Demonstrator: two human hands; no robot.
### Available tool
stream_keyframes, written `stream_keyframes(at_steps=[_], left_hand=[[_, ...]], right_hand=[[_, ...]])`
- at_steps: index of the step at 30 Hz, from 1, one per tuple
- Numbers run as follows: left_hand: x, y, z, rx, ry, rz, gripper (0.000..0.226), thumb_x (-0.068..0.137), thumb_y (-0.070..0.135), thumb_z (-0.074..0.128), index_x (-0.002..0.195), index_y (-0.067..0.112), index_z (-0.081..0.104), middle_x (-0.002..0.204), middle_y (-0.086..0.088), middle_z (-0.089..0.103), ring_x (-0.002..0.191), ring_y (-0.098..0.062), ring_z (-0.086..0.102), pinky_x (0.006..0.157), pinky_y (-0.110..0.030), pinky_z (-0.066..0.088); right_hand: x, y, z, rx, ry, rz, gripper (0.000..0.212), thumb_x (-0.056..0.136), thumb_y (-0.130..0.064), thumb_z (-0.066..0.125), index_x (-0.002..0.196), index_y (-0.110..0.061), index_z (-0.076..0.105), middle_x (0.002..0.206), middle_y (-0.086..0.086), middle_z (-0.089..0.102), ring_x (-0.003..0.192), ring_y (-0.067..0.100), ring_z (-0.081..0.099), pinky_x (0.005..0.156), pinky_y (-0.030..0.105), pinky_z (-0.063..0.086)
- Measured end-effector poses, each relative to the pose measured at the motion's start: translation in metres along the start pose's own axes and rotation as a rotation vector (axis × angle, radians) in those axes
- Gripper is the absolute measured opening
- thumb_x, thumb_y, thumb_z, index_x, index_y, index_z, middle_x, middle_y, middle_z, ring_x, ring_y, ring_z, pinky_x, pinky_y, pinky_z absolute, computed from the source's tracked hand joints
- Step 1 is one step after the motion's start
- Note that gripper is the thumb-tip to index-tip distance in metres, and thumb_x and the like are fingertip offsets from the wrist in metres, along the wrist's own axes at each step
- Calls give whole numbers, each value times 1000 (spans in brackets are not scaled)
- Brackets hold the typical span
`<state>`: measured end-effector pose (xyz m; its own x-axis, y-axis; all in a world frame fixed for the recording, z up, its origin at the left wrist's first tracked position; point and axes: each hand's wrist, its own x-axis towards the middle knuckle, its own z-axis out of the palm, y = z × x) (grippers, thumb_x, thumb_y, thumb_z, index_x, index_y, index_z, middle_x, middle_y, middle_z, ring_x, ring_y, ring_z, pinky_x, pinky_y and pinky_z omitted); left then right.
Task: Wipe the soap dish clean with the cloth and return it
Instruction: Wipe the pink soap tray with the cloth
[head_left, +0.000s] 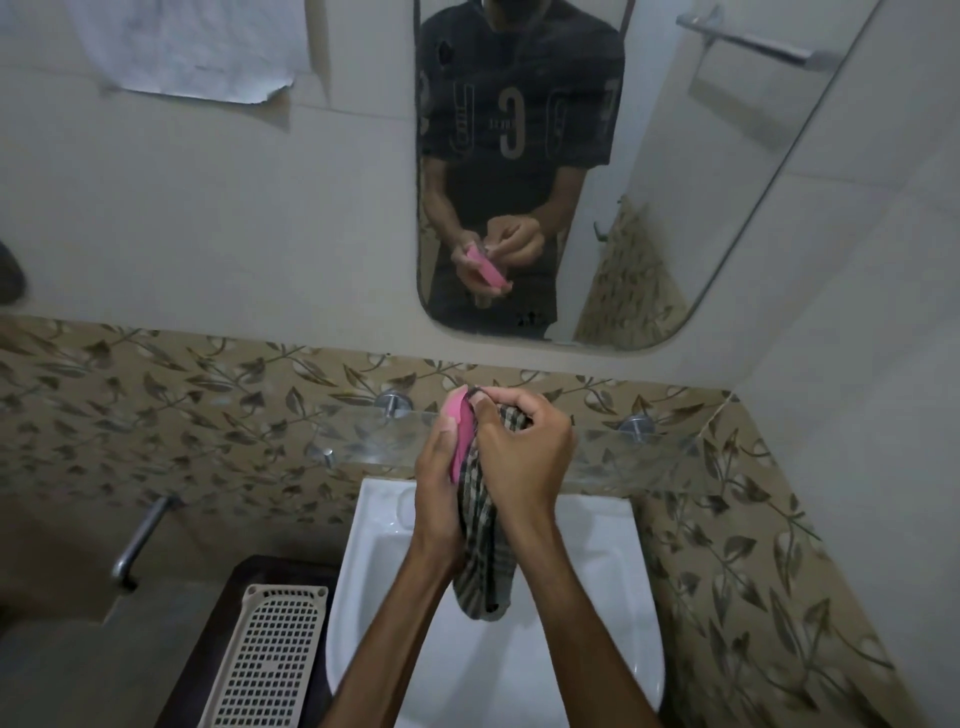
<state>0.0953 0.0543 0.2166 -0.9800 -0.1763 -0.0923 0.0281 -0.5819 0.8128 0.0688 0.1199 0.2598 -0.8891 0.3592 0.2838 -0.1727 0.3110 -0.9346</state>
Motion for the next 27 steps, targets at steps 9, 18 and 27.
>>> stream_keyframes(at_steps=[9,18,27], left_hand=[[14,1,-7,11,33,73,55,104,43,53,152,18,46,138,-32,59,109,-44,61,88,-47,53],[12,-31,-27,292,59,2,51,98,42,55,145,20,55,122,-12,72,93,-28,75,72,-34,64],[-18,-97,-55,524,-74,-256,53,72,52,81,119,29,72,107,-8,79,96,-32,76,82,-44,65]], right_hand=[[-44,37,-23,66,-131,256,16,90,-14,77,83,-28,78,74,-15,77,71,-3,72,58,8,53],[-60,59,-65,446,-406,695,9,88,-5,75,86,-10,83,89,12,81,79,20,76,71,26,61],[-80,120,-95,588,-199,1123,22,96,-16,59,87,-3,74,67,10,71,55,21,69,56,32,54]])
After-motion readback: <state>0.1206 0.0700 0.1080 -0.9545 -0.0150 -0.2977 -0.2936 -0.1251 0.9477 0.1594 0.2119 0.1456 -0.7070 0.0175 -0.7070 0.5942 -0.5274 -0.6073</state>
